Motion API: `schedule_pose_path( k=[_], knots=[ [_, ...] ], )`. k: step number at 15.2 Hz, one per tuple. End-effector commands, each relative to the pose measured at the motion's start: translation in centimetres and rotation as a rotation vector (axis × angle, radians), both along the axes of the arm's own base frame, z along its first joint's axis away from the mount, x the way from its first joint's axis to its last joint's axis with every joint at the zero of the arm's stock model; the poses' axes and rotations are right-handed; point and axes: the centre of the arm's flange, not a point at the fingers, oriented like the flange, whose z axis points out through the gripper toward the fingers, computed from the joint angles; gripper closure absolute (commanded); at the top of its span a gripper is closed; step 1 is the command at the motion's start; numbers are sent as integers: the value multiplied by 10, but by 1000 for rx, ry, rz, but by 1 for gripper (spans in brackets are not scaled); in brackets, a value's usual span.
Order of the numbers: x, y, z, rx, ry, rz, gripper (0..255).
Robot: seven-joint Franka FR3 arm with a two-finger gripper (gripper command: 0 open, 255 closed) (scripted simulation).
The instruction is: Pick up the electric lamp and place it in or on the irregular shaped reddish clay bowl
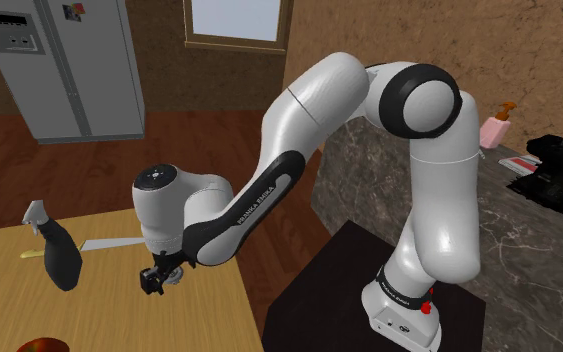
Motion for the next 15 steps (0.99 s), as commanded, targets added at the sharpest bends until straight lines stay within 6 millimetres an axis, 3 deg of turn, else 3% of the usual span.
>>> schedule_pose_path(
  k=[1, 2, 14, 15],
  knots=[
    [0, 0, 0, 0, 0, 0, 0],
    [0, 0, 0, 0, 0, 0, 255],
    [-1, 0, 7, 0, 0, 0, 255],
    [-1, 0, 7, 0, 0, 0, 0]
  ],
)
